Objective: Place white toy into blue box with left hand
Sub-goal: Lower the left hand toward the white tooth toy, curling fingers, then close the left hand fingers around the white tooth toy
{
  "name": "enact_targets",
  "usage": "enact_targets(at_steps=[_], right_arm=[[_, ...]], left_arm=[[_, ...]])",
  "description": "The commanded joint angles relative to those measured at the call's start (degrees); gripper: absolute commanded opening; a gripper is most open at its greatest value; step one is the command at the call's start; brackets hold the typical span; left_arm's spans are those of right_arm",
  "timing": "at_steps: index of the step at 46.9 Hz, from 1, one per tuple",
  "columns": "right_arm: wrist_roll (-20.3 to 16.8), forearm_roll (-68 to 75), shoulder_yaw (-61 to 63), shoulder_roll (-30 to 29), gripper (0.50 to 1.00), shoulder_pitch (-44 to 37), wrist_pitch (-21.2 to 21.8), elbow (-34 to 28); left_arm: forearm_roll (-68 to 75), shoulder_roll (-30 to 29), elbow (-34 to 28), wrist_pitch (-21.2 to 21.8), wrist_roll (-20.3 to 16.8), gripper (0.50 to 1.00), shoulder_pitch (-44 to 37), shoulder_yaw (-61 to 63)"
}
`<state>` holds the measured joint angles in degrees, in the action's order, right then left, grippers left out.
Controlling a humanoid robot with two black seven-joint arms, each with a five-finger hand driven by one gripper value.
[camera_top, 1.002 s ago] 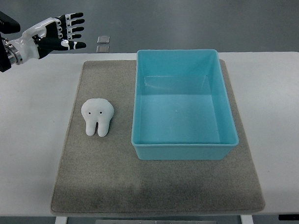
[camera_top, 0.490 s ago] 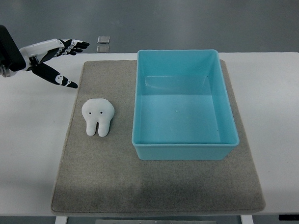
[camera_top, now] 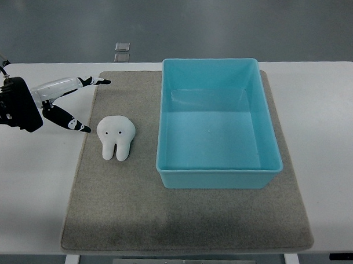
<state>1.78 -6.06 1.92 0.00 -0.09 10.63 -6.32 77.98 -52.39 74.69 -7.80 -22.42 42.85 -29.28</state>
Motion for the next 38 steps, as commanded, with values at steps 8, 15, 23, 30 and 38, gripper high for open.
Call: enact_targets(at_steps=[8, 15, 23, 30, 38], right_arm=[[0.1, 0.0, 0.0, 0.0, 0.936, 0.0, 0.0, 0.0], [0.0, 0.0, 0.0, 0.0, 0.936, 0.0, 0.0, 0.0], [0.1, 0.0, -0.1, 0.0, 0.936, 0.0, 0.0, 0.0], [0.1, 0.0, 0.0, 0.0, 0.936, 0.0, 0.0, 0.0], [0.1, 0.0, 0.0, 0.0, 0.936, 0.0, 0.0, 0.0]], left_arm=[[1.6, 0.7, 1.9, 0.0, 0.6, 0.981, -0.1, 0.3], [3.8, 3.1, 1.2, 1.6, 0.9, 0.979, -0.3, 1.7], [5.6, 5.3, 1.3, 4.5, 1.0, 0.979, -2.2, 1.8], [8.5, 6.0, 0.8, 5.8, 1.9, 0.962, -2.6, 2.1], [9.2, 7.8, 0.7, 6.9, 2.6, 0.939, -3.2, 2.6]])
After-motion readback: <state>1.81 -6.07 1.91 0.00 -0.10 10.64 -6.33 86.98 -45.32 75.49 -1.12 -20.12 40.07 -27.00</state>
